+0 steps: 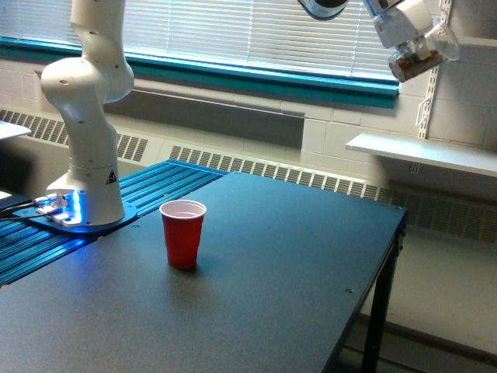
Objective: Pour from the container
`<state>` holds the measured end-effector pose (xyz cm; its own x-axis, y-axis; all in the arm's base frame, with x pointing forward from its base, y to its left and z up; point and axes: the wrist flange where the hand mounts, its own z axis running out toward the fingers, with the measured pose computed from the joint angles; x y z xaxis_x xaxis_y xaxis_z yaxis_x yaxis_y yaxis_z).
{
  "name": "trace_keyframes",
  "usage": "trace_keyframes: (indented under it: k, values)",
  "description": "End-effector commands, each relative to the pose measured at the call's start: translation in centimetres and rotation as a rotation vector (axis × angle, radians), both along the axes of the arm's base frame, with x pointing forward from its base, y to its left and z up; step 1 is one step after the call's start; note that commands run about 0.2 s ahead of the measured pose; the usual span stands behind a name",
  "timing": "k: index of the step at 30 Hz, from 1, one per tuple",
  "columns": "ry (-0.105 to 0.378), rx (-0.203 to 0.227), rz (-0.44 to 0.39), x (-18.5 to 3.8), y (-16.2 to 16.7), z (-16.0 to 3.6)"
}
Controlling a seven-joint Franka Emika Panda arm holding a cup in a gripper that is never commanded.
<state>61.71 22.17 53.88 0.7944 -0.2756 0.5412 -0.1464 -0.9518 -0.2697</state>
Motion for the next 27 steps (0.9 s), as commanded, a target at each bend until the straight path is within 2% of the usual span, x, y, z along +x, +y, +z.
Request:
trace_keyframes:
  k: [1,7,13,21,27]
  values:
    - [-0.077,0.013,0.035,-2.7,1.8,4.8]
    - [-0.119,0.023,0.029,-3.9,1.3,6.9]
    - [-0.178,0.014,0.038,-5.6,0.1,9.3]
    - [-0.245,-0.015,0.009,-8.5,-3.0,12.2]
    - [-0.233,-0.043,-0.036,-8.7,-5.5,10.7]
